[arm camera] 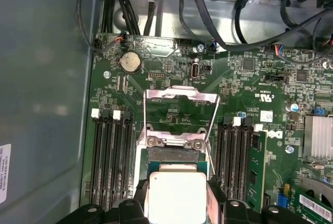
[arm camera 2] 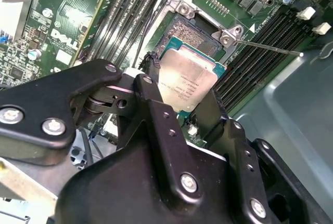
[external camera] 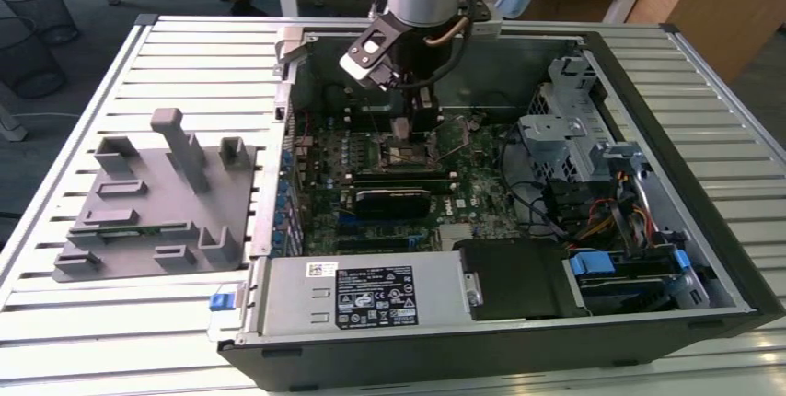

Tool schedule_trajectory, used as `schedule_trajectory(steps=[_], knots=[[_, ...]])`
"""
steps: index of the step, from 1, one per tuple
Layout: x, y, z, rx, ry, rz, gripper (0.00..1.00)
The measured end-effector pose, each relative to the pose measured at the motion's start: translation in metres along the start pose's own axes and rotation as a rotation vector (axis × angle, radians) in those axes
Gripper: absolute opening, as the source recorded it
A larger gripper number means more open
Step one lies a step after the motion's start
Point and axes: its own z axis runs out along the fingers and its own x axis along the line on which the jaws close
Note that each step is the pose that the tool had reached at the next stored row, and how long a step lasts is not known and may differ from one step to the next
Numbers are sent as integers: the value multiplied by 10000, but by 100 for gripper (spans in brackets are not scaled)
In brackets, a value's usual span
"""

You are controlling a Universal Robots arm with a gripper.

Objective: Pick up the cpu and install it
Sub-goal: 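Place the cpu into insertion slot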

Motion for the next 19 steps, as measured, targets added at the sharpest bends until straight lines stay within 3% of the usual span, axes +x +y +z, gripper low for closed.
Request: schedule_trajectory(steps=[19], knots=[[29, -31, 202, -28, -8, 194, 53]])
